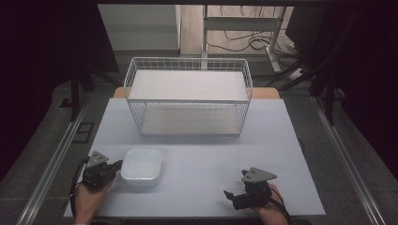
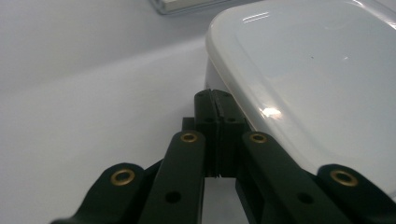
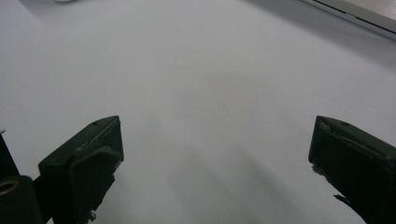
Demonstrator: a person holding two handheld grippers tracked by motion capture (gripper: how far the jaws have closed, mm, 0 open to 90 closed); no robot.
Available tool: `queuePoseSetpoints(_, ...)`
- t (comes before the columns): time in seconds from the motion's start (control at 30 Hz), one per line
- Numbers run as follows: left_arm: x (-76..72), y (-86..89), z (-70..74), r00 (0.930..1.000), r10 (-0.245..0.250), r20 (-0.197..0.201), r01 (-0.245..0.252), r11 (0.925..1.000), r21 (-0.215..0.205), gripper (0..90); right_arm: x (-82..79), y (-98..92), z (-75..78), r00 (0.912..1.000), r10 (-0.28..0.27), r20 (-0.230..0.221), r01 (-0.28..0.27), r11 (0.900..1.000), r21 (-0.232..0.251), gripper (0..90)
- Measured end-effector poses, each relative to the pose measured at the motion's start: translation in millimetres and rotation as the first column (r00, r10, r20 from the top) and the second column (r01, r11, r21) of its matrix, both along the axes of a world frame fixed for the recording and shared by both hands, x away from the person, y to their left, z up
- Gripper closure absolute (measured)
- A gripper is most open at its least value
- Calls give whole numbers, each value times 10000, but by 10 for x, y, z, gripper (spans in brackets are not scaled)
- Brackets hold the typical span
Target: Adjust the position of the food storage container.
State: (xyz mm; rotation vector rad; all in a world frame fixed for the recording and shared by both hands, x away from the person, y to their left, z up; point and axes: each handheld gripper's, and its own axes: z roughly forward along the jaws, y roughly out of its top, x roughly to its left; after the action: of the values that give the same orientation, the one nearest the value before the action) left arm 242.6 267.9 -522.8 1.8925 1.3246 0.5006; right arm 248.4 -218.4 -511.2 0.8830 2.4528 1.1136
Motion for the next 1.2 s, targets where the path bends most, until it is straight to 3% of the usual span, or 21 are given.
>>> queuePoseSetpoints(0.43, 57, -462, 49, 9942, -1073, -97, 1073, 9942, 37, 900, 13, -35, 24, 9993, -315, 223, 316, 9995, -33, 32)
queuePoseSetpoints(0.67, 81, -669, 56, 9887, -1496, -103, 1494, 9886, -212, 900, 24, -52, 23, 9985, -508, 189, 507, 9987, 42, 33)
queuePoseSetpoints(0.9, 111, -883, 66, 9799, -1995, -84, 1992, 9795, -298, 900, 22, -46, 17, 9990, -411, 150, 413, 9991, -75, 36)
queuePoseSetpoints(1.2, 137, -1225, 65, 9588, -2839, -146, 2832, 9584, -362, 900, 22, -47, 15, 9991, -400, 132, 402, 9991, -136, 37)
